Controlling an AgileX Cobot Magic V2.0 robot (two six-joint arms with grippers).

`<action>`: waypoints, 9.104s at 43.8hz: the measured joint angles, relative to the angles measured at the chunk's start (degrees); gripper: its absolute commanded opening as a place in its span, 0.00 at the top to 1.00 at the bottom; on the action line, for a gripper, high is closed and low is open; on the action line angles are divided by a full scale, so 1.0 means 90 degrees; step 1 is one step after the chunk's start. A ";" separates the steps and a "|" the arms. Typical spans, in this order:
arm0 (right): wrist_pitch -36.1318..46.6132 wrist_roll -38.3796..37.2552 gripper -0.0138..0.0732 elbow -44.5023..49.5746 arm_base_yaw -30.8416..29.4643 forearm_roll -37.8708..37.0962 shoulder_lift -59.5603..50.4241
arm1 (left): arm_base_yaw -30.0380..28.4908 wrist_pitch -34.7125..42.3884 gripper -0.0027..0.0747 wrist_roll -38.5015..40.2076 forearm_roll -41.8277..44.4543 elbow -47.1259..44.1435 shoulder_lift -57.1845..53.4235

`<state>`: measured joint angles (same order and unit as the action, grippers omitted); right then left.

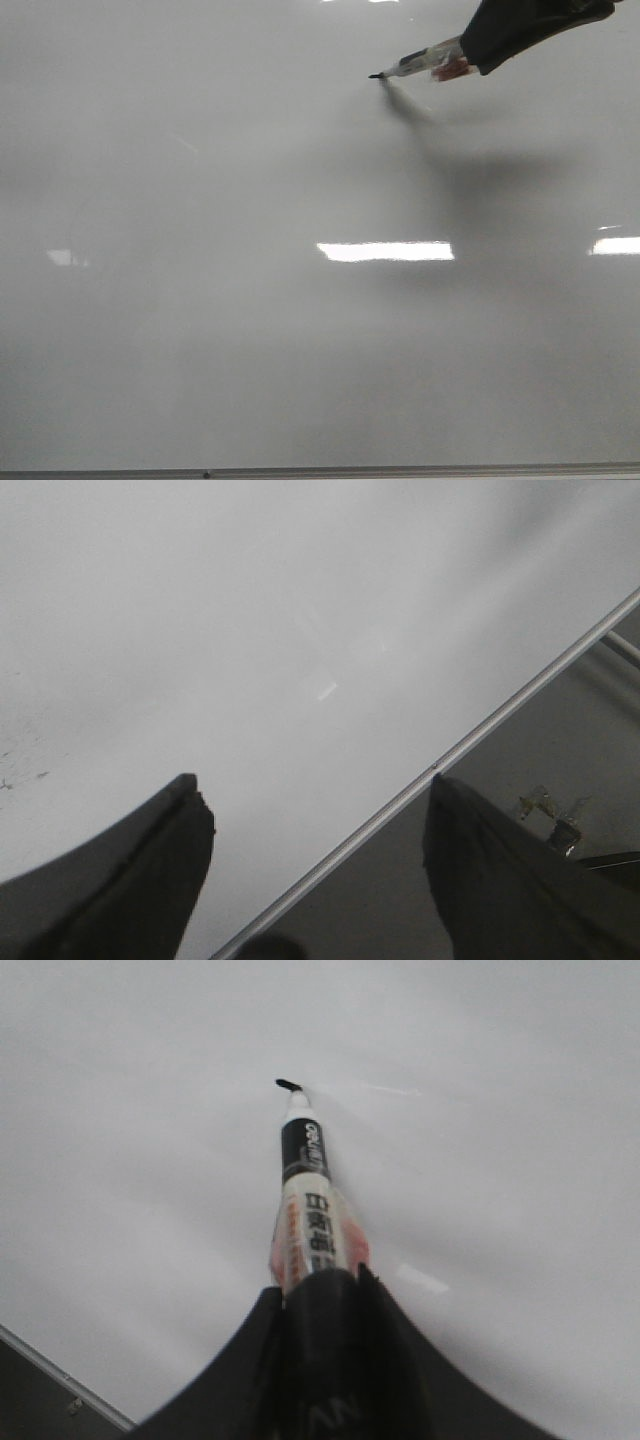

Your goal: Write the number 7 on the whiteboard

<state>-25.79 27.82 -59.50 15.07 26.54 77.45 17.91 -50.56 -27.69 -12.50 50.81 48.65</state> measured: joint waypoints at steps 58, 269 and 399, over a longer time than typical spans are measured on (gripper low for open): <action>-0.2624 0.2145 0.92 0.0988 0.1001 -0.0134 -0.1722 | 0.0934 -0.0037 0.25 -0.2000 -0.1430 0.0012 0.0471; -0.3976 -0.1562 0.27 0.0912 -0.0455 -0.1662 -0.4360 | -0.1714 0.1848 0.47 0.2204 0.0773 0.0216 0.1472; -0.4074 -0.2855 0.92 0.0912 -0.0465 -0.2278 -0.4959 | -0.2221 0.4260 0.99 0.2754 0.0763 -0.5671 -0.5447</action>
<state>-62.45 2.13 -51.29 10.88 6.04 32.82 -2.08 -12.22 -2.90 -5.63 -0.24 -0.38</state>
